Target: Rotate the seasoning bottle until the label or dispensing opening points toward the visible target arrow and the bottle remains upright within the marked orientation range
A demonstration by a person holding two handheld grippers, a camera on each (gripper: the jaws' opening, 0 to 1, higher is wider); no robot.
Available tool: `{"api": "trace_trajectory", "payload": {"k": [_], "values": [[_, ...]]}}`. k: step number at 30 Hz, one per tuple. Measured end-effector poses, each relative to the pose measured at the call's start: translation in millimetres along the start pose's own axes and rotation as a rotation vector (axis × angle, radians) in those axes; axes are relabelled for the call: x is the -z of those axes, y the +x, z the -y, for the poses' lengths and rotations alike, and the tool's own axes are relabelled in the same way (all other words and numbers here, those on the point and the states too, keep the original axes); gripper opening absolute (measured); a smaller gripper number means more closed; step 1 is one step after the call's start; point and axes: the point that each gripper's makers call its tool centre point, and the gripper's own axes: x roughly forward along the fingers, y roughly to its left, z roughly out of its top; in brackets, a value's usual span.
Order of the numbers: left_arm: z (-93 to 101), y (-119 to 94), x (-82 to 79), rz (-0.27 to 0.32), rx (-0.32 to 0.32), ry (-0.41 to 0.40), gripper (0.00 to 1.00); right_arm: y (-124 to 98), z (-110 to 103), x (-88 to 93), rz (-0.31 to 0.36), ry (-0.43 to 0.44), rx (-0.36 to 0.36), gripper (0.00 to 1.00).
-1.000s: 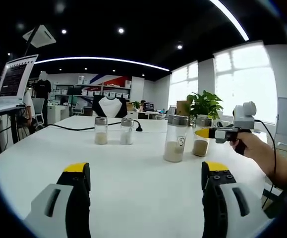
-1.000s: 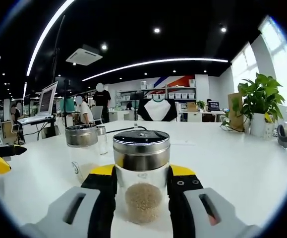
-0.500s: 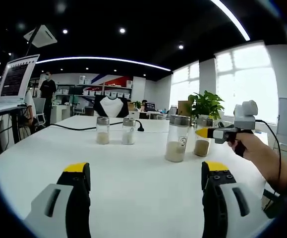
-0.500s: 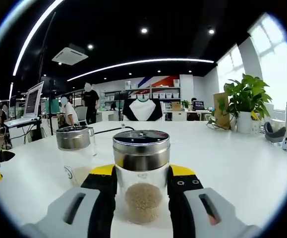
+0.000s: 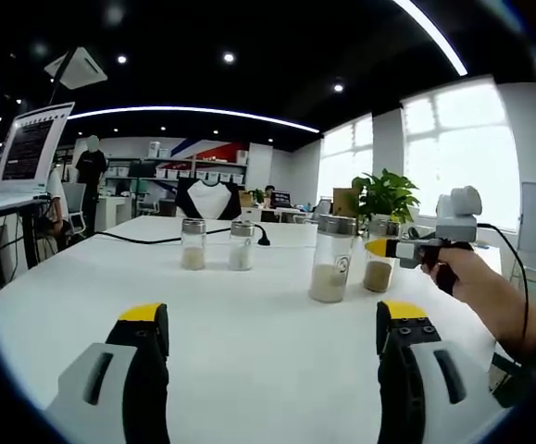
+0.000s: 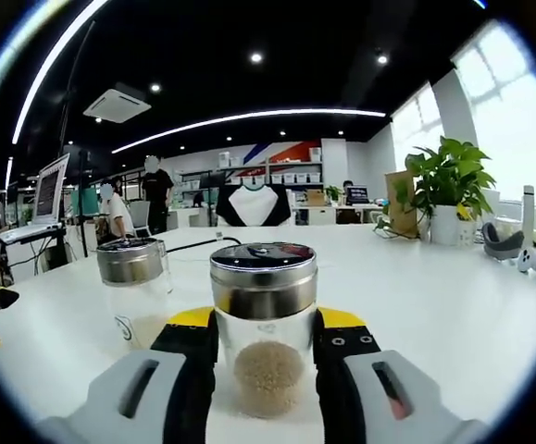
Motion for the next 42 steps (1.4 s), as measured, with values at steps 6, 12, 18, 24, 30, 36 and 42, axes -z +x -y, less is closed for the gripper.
{"api": "trace_trajectory", "payload": {"k": [6, 12, 18, 24, 30, 36, 42], "values": [[0.3, 0, -1.0, 0.005, 0.001, 0.004, 0.98, -4, 9, -2.1, 0.004, 0.018, 0.016, 0.53], [1.6, 2, 1.9, -0.003, 0.005, 0.005, 0.98, -9, -2, 6.2, -0.049, -0.004, -0.092, 0.56], [1.9, 1, -0.1, 0.004, 0.01, 0.012, 0.98, -14, -3, 6.9, -0.068, -0.042, -0.17, 0.61], [2.3, 0, -2.0, 0.007, 0.012, 0.016, 0.98, -16, -1, 4.1, -0.09, -0.035, -0.281, 0.64], [3.1, 0, -1.6, 0.005, 0.013, 0.016, 0.98, -18, 8, -6.0, -0.079, -0.046, -0.351, 0.63], [3.6, 1, -0.2, -0.004, 0.013, 0.019, 0.98, -19, 0, -2.5, -0.078, -0.078, -0.568, 0.63], [4.6, 2, -0.5, -0.005, 0.016, 0.021, 0.98, -20, -12, -1.5, -0.064, -0.112, -0.701, 0.6]]}}
